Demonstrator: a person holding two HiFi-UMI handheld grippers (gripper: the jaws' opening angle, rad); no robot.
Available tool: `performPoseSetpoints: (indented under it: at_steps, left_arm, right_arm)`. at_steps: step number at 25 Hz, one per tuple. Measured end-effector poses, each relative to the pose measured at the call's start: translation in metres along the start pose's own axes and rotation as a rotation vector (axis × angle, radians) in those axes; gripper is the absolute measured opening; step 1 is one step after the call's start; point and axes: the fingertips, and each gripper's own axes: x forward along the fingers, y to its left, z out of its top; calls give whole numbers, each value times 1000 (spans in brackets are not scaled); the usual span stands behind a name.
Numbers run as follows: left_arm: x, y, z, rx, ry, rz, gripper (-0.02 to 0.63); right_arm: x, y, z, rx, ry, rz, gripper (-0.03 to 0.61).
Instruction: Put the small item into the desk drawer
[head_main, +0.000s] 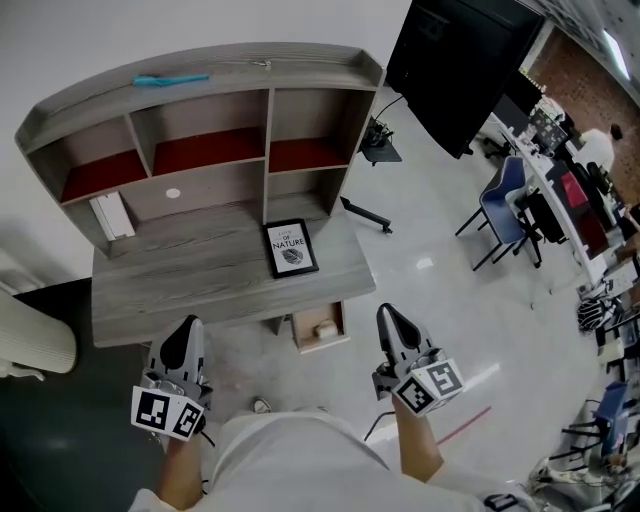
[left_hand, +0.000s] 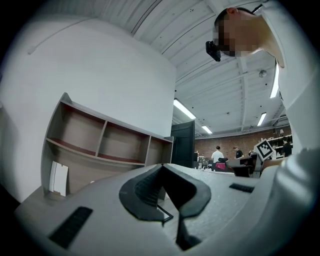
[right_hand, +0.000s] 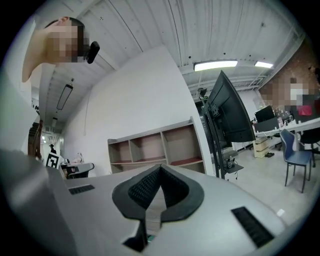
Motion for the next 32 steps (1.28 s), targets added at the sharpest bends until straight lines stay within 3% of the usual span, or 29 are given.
performPoseSetpoints:
  at_steps: [14,20,32]
  left_arm:
    - [2,4,-2,-5,5,-38,6]
    - [14,-12,-11,-13,27,-92,6]
    - [23,-29,-15,-17,42,-129,6]
  right_arm:
    - [2,13,-4,-12,-7,-8,-3]
    - [-15,14,21,-154,-103,-55,-3]
    - [-34,-4,22,-125,-105,-120,-3]
